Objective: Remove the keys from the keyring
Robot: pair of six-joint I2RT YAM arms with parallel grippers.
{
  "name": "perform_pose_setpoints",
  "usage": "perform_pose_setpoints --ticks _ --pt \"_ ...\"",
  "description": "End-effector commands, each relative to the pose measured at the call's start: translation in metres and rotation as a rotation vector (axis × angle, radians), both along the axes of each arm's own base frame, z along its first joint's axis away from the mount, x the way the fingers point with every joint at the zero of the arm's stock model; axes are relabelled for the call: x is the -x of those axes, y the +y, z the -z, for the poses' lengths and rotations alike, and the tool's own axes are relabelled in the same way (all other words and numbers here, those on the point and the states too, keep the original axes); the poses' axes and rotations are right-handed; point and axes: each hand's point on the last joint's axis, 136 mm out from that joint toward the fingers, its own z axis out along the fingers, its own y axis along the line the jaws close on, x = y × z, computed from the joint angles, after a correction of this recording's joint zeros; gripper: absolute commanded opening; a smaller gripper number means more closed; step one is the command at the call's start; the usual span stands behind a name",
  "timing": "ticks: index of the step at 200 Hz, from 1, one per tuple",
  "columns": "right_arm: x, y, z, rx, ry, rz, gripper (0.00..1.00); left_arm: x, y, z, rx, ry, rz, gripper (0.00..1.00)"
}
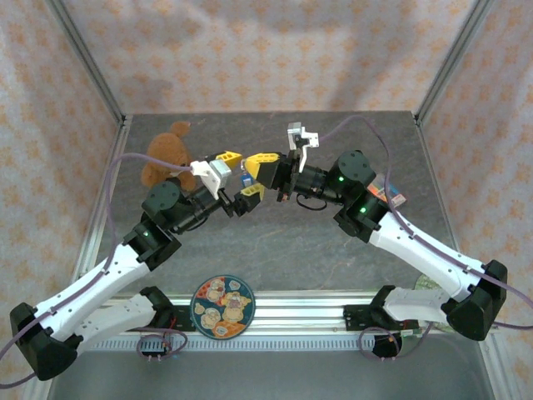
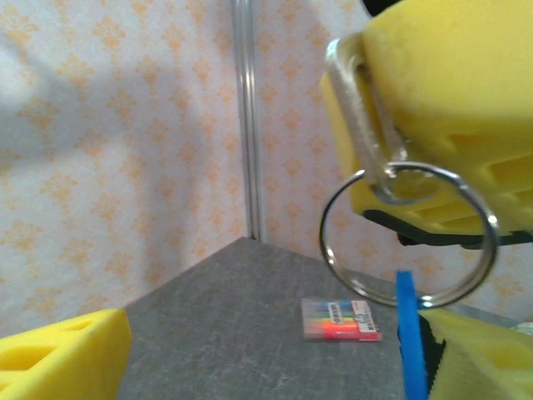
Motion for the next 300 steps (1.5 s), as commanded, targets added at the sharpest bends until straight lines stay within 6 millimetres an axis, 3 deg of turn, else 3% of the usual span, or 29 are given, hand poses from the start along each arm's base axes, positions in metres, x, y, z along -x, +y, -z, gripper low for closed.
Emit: perform_pose_setpoints --ticks 1,63,87,105,129,146,200,230,241,242,245,264,300 --pt "0.01 -0.003 -0.023 -0.049 -0.037 -0.033 0.0 0.0 0.009 -0.04 0.058 -0.125 -0.06 0.8" --pt "0.011 -0.003 -0.022 -0.046 -0.041 -0.04 0.0 0.002 0.008 -0.053 0.068 -0.154 -0.055 0.7" --pt "0.011 -0.003 -0.022 -0.049 -0.041 -0.04 0.0 0.004 0.007 -0.055 0.07 -0.16 -0.045 0.58" --pt "0.01 -0.004 -0.023 -0.055 -0.039 -0.037 0.0 0.005 0.006 -0.055 0.069 -0.161 -0.037 0.41" --pt "0.01 -0.004 -0.022 -0.056 -0.035 -0.036 0.0 0.008 0.009 -0.057 0.075 -0.165 -0.038 0.38" --pt "0.008 -0.004 -0.021 -0.057 -0.029 -0.032 0.0 0.011 0.01 -0.058 0.071 -0.168 -0.033 0.25" --pt "0.005 -0.012 -0.019 -0.034 -0.075 0.028 0.0 0.017 0.01 -0.051 0.009 -0.112 -0.007 0.0" --pt "-0.002 -0.018 -0.017 0.015 -0.109 0.084 0.0 0.022 0.007 -0.037 -0.056 -0.051 0.024 0.0" --pt "0.0 -0.018 -0.02 0.009 -0.108 0.068 0.0 0.021 0.008 -0.034 -0.058 -0.041 0.019 0.22" --pt "0.0 -0.018 -0.02 0.009 -0.108 0.066 0.0 0.021 0.008 -0.034 -0.058 -0.039 0.018 0.28" --pt "0.0 -0.017 -0.021 0.008 -0.105 0.06 0.0 0.021 0.008 -0.033 -0.056 -0.041 0.018 0.34" --pt "0.0 -0.014 -0.021 0.014 -0.08 0.042 0.0 0.02 0.006 -0.028 -0.041 -0.055 0.022 0.55" --pt "-0.02 -0.014 -0.009 0.109 0.056 0.127 0.0 0.014 0.004 -0.021 -0.018 -0.07 0.007 0.68"
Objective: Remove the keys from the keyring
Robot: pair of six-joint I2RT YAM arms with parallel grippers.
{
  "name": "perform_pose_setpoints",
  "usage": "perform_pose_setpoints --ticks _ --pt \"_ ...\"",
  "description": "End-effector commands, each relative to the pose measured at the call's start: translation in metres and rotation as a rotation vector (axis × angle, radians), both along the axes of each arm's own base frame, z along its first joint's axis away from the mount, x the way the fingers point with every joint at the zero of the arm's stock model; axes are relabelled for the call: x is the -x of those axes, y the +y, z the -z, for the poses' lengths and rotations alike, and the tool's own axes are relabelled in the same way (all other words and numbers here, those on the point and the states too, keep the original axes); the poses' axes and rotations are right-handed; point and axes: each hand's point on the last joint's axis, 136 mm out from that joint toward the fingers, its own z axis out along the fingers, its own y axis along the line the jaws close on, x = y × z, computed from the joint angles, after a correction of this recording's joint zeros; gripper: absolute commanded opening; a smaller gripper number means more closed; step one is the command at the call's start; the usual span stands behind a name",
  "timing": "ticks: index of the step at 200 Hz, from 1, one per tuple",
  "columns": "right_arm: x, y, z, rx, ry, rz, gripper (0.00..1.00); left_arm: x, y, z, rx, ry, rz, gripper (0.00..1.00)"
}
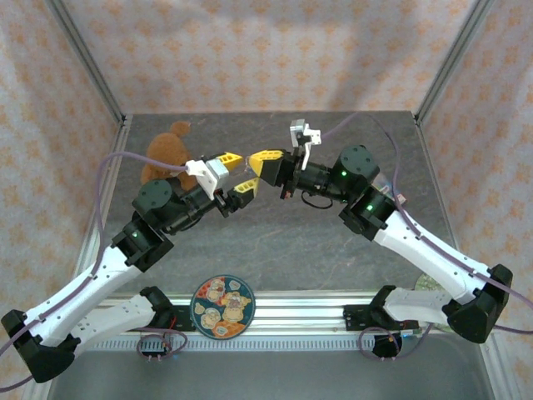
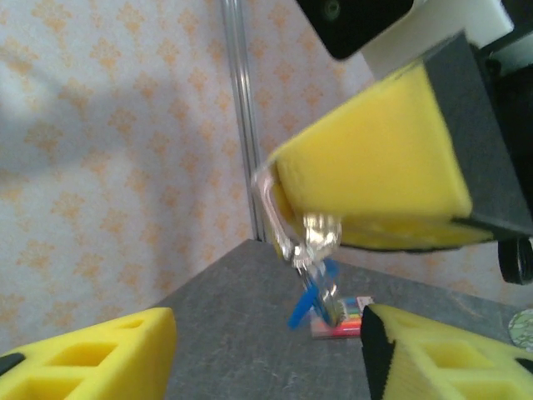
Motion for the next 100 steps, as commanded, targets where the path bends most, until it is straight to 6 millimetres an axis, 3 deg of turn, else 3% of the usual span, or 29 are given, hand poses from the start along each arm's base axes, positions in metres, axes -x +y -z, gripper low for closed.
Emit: perform_pose_setpoints --ticks 1,19,38,100 --pt "-0.012 -0.006 -0.007 0.042 0.07 0.075 0.0 0.0 0.0 -0.003 0.032 -0.046 -0.004 0.68" --pt "-0.037 -0.005 0.018 0.138 0.26 0.158 0.0 -0.006 0.005 0.004 0.036 -0.047 -0.047 0.71" --pt "-0.05 -0.001 0.036 0.123 0.461 0.118 0.0 -0.008 0.01 0.017 0.049 -0.032 -0.078 0.74" --pt "-0.044 0.019 0.053 0.038 0.644 -0.055 0.0 -0.009 0.025 0.044 0.071 -0.03 -0.147 0.79"
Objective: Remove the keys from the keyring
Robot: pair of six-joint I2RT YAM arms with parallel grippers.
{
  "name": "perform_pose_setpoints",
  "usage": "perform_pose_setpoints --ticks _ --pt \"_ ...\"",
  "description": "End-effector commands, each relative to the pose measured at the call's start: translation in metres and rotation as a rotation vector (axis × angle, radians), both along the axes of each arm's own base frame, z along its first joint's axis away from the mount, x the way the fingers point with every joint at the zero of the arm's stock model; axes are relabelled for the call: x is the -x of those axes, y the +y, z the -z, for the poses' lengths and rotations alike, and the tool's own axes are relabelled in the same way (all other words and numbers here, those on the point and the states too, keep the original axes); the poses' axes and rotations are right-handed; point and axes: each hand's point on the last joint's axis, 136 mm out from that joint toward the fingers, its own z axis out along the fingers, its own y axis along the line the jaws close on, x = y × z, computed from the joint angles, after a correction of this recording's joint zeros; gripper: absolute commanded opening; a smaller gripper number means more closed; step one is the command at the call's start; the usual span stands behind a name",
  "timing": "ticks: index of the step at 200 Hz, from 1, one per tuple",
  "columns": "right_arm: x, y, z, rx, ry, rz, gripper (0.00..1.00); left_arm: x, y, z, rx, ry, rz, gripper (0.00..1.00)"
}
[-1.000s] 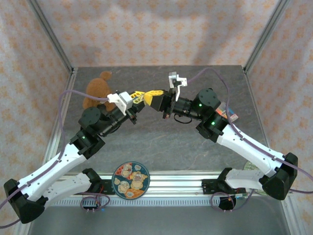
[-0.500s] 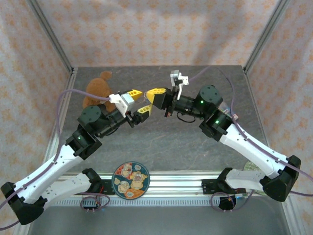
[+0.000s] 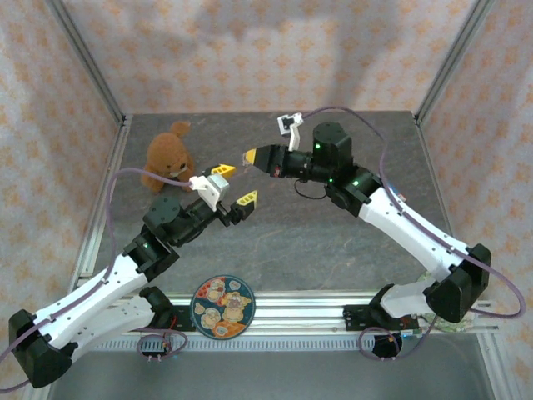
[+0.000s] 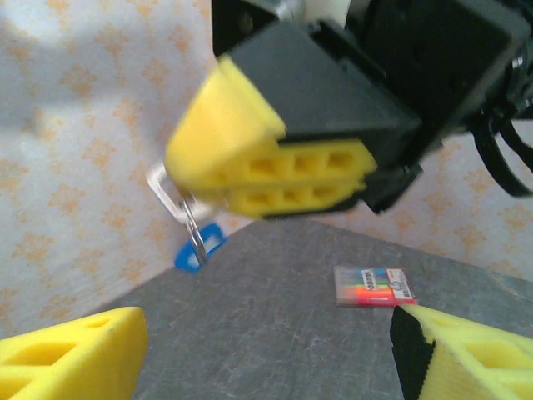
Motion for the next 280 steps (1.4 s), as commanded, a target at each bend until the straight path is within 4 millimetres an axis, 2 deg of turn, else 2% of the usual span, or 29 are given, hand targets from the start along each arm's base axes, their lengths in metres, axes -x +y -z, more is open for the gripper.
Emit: perform_pose_setpoints --ticks 1,41,101,136,196,222,243,268,280 --pt "0.013 0.003 -0.018 -0.106 0.064 -0.062 0.0 0.001 0.01 -0.015 0.06 -0.059 -0.043 0.79" --pt "0.017 0.007 -0.015 -0.163 0.13 -0.094 0.0 -0.005 0.008 -0.004 0.033 -0.071 -0.062 0.8" --pt "0.024 0.011 -0.018 -0.2 0.161 -0.131 0.0 -0.018 0.007 -0.022 0.036 -0.141 -0.111 0.8" --pt "0.028 0.012 -0.022 -0.216 0.161 -0.147 0.0 -0.024 0.006 -0.027 0.03 -0.163 -0.133 0.75" --pt "0.03 0.013 -0.023 -0.231 0.164 -0.158 0.0 -0.022 0.009 -0.045 0.051 -0.21 -0.143 0.65" --pt "0.03 0.013 -0.025 -0.238 0.158 -0.16 0.0 -0.02 0.008 -0.049 0.05 -0.218 -0.136 0.57" --pt "0.03 0.013 -0.027 -0.243 0.154 -0.161 0.0 -0.02 0.008 -0.049 0.047 -0.217 -0.132 0.44" --pt "0.03 0.014 -0.026 -0.244 0.159 -0.162 0.0 -0.018 0.01 -0.053 0.057 -0.225 -0.135 0.48" --pt "0.03 0.014 -0.026 -0.249 0.16 -0.163 0.0 -0.017 0.011 -0.055 0.056 -0.229 -0.135 0.46"
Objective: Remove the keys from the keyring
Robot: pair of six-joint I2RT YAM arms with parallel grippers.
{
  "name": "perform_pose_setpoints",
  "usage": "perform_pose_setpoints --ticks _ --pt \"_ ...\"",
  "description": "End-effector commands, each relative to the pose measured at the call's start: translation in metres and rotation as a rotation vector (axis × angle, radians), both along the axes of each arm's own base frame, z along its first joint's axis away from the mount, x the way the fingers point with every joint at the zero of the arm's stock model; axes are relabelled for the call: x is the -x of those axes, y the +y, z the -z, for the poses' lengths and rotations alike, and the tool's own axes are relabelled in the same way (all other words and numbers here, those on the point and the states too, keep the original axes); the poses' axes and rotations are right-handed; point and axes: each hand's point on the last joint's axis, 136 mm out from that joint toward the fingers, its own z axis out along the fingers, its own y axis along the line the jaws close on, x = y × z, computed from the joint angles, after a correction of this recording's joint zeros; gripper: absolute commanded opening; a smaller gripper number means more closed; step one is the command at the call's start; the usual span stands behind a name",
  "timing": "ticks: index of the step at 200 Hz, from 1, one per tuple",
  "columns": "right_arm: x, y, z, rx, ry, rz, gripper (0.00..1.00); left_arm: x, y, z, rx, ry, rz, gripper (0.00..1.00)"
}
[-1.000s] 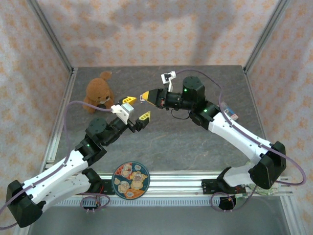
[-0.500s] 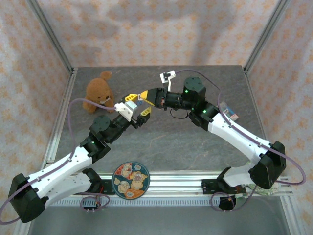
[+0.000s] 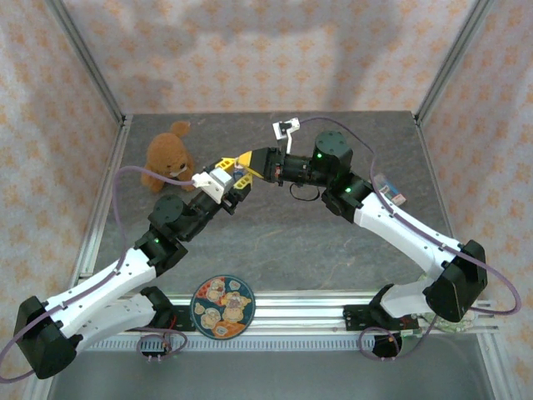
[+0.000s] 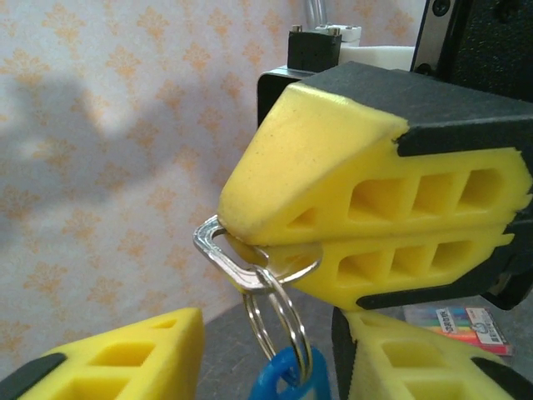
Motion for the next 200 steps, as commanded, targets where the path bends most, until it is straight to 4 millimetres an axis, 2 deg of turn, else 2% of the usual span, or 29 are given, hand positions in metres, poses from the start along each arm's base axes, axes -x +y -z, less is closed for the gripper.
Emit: perform_pose_setpoints --ticks 1,52,74,126,164,186,194,200 --pt "0.009 0.001 -0.007 -0.033 -0.02 -0.033 0.0 0.008 0.008 -0.036 0.06 -0.083 -0.011 0.46" --pt "0.009 0.0 -0.007 -0.038 -0.023 -0.033 0.0 0.013 0.011 -0.041 0.047 -0.089 -0.006 0.26" --pt "0.01 0.0 -0.007 -0.038 -0.024 -0.031 0.0 0.016 0.012 -0.041 0.047 -0.089 -0.003 0.24" --pt "0.009 -0.003 -0.009 -0.033 -0.054 -0.018 0.0 0.02 0.014 -0.038 0.021 -0.058 0.004 0.0" --pt "0.009 -0.018 -0.014 -0.013 -0.195 0.056 0.0 0.023 0.016 -0.035 0.003 -0.011 0.008 0.0" --pt "0.015 -0.032 -0.021 0.002 -0.372 0.116 0.0 0.023 0.017 -0.032 -0.012 0.035 0.008 0.0" --pt "0.012 -0.034 -0.016 0.026 -0.423 0.142 0.0 0.024 0.016 -0.031 -0.023 0.051 0.018 0.0" --pt "0.019 -0.041 -0.023 0.02 -0.486 0.16 0.0 0.025 0.015 -0.03 -0.029 0.064 0.024 0.0"
